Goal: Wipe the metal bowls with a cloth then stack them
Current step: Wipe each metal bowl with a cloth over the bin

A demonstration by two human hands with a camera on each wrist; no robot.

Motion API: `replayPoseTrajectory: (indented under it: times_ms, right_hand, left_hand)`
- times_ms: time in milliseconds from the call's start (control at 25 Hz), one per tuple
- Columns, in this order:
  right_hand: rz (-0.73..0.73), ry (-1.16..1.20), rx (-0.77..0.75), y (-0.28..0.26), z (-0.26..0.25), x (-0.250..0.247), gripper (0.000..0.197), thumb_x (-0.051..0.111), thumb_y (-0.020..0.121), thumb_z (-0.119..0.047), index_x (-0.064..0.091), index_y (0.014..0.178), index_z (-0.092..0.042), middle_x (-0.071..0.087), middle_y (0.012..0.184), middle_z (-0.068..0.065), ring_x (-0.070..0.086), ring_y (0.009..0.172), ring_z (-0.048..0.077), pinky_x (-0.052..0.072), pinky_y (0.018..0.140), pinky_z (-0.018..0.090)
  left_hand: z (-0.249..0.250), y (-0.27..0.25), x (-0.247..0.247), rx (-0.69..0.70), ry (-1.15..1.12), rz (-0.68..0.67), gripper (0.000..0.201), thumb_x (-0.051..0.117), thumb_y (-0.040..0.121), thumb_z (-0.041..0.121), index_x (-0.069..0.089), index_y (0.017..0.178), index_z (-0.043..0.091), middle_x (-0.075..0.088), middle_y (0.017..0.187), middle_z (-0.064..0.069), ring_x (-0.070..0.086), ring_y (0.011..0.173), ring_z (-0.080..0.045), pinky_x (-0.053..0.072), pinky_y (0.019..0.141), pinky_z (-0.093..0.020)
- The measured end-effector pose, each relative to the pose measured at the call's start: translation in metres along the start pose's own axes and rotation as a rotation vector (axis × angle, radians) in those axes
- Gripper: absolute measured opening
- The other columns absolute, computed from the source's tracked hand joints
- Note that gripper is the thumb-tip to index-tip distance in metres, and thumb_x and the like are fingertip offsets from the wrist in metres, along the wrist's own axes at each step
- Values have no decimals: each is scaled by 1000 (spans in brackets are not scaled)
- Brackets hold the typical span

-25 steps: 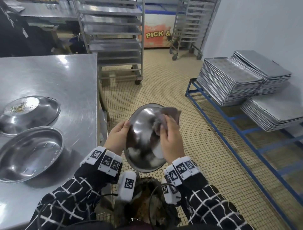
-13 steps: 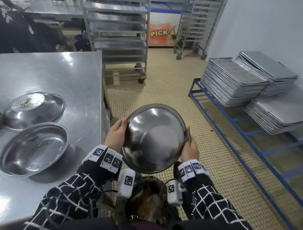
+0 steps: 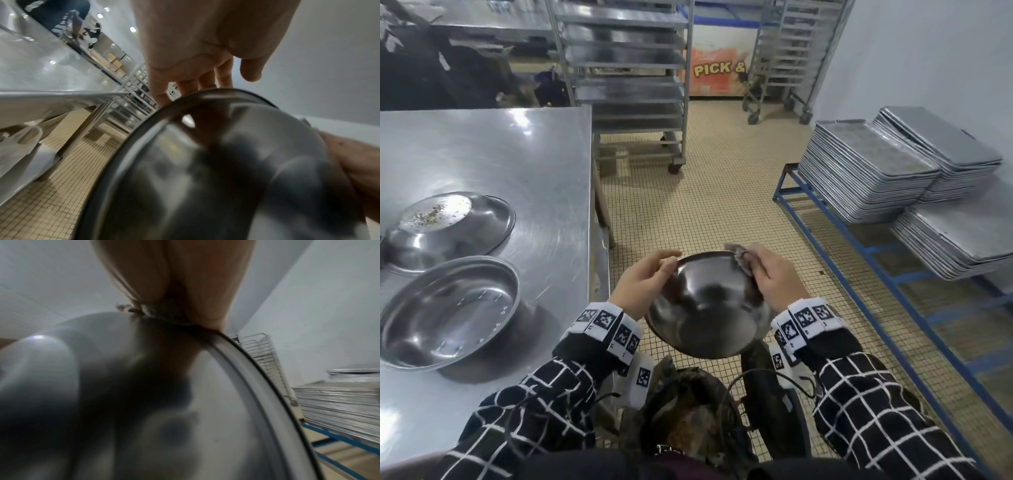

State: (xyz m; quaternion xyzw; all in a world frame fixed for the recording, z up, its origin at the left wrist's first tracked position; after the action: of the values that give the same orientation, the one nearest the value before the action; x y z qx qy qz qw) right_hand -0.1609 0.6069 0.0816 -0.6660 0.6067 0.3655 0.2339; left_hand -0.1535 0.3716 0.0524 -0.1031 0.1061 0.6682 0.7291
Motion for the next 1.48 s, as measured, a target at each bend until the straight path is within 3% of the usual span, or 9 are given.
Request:
replayPoseTrajectory:
  times_ms: [160, 360, 560, 760, 920, 1080, 1120, 1280, 1480]
  right_hand:
    - [113, 9, -174, 0, -15, 13, 18, 44, 98, -15, 59, 107, -8, 57, 97, -1, 50, 86, 5, 47, 85, 27]
    - [280, -232, -402, -23, -35, 61, 40, 40, 94, -23, 55, 129, -13, 55, 132, 3, 42, 128, 19, 30, 112, 38]
    - [359, 209, 206, -39, -10, 58, 42, 33, 97, -26, 48, 136, -17, 51, 134, 2, 48, 123, 17, 40, 104, 31]
    - [185, 882, 829, -33, 17, 45, 28, 39, 100, -30, 60, 93, -13, 61, 120, 20, 58, 105, 27, 48, 96, 47]
    - [82, 1336, 809, -27, 5, 15, 58, 36, 97, -50, 56, 112, 3, 60, 117, 26, 57, 107, 40, 42, 99, 56]
    - [106, 1147, 798, -24, -5, 2, 30, 50, 85, 2, 51, 115, 3, 58, 107, 20, 63, 90, 29, 56, 74, 38]
    - [124, 1103, 782, -25, -3, 6, 30, 49, 84, 5, 52, 113, 1, 59, 103, 18, 63, 86, 27, 56, 70, 35]
    - [154, 924, 684, -33, -1, 18, 18, 51, 88, -6, 58, 103, -13, 65, 103, 14, 66, 94, 26, 56, 84, 42]
    - [96, 698, 587, -36, 8, 15, 12, 50, 95, -26, 54, 104, -20, 65, 99, 6, 65, 92, 20, 55, 84, 40]
  left_hand:
    - [-2, -2, 6, -35, 44, 28, 24, 48, 97, 33, 67, 95, 18, 68, 89, -3, 62, 89, -21, 48, 87, -36]
    - [-3, 1, 5, -120, -61, 116, 30, 46, 98, 36, 69, 98, 16, 70, 94, -7, 64, 94, -23, 49, 94, -44]
    - [5, -6, 1, -173, -158, 152, 34, 46, 98, 39, 68, 89, 16, 70, 91, -10, 64, 91, -26, 52, 87, -37]
    - [13, -10, -6, -137, -215, 176, 38, 47, 97, 36, 66, 86, 5, 66, 80, -9, 63, 80, -22, 53, 78, -31]
    - [14, -18, -5, 78, -87, 60, 69, 46, 84, 68, 67, 76, 3, 68, 78, -16, 62, 80, -34, 49, 89, -42]
    - [6, -10, -8, 283, 178, 167, 26, 57, 81, 55, 63, 74, 31, 54, 111, 21, 48, 115, -19, 40, 96, -60]
    - [4, -6, -8, 250, 152, 204, 13, 62, 78, 50, 58, 83, 38, 44, 124, 19, 41, 124, -22, 39, 99, -61]
    - [-5, 5, -16, -94, -422, 87, 66, 71, 76, 29, 37, 132, 35, 50, 131, -12, 61, 109, -31, 50, 90, -48]
    - [4, -7, -20, -417, -374, -110, 37, 47, 96, 39, 58, 116, 10, 73, 81, -8, 71, 75, -25, 56, 64, -36]
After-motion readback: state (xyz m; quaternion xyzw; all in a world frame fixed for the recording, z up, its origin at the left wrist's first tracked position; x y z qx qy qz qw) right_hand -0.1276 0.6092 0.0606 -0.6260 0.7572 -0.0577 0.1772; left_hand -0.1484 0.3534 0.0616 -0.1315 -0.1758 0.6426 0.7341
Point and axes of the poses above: each hand's wrist, its own y-axis towards the middle knuckle, its own x-axis out of the palm, z = x × y, the point moved 1 cm from there along y, towards the middle knuckle
